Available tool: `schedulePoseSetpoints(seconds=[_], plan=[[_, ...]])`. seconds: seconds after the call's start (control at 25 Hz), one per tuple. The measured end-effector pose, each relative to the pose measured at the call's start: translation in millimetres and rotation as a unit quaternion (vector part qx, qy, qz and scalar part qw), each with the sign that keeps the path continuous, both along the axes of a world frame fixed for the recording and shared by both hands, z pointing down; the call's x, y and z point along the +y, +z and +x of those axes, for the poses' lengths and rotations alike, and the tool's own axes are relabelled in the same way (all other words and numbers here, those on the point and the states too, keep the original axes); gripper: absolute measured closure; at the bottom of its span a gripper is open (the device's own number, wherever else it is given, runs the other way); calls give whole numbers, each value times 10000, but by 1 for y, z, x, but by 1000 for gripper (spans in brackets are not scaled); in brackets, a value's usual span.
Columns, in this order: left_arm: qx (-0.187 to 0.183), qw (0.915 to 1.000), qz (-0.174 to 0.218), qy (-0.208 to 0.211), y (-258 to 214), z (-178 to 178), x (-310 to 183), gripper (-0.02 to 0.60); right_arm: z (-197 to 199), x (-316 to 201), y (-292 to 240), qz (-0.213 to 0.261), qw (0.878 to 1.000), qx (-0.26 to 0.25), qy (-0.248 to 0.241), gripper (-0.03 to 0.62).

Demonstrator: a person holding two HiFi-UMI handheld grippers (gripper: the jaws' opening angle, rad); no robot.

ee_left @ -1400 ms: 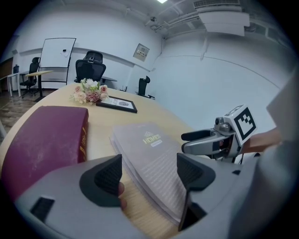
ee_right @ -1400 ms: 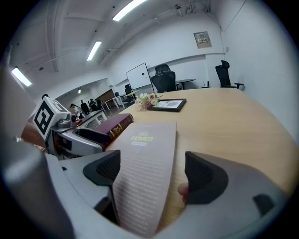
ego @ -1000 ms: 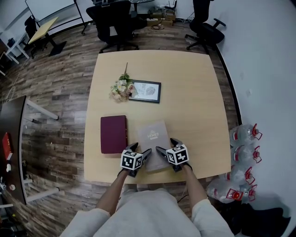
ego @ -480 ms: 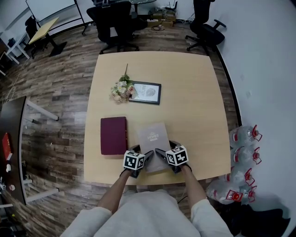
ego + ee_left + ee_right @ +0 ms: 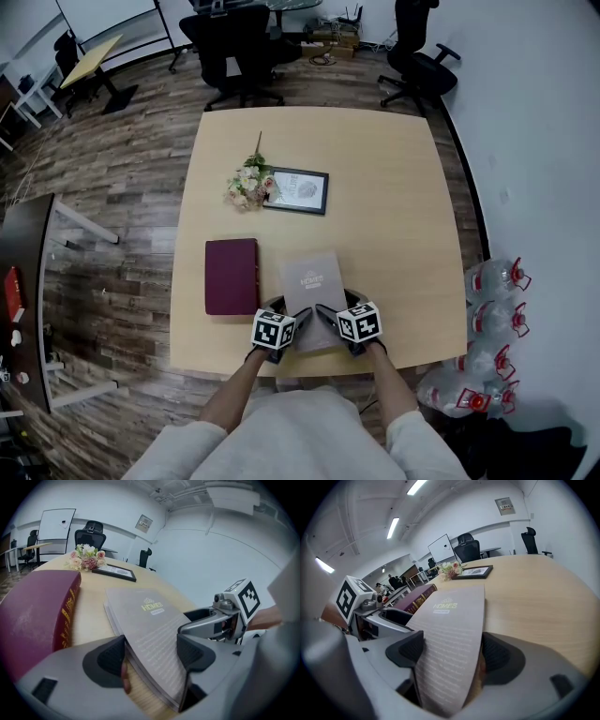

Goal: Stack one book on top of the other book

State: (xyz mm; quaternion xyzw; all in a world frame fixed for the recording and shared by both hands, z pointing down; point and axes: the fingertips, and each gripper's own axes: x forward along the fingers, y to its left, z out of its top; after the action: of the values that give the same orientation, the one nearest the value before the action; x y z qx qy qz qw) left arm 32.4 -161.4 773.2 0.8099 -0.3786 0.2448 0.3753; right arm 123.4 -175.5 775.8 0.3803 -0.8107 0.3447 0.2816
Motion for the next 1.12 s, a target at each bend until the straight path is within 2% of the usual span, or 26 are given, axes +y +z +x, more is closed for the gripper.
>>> schedulePoseSetpoints(seconds=[0.6,1.12], plan=[[-283,9950,951,79,-46,-4,5,239,-1,12,-46,1000,9946,145,222,210],[-449,9804,1915,-90,-102,-13,-7,281,0,10,-96,1950,9789,389,480,268]])
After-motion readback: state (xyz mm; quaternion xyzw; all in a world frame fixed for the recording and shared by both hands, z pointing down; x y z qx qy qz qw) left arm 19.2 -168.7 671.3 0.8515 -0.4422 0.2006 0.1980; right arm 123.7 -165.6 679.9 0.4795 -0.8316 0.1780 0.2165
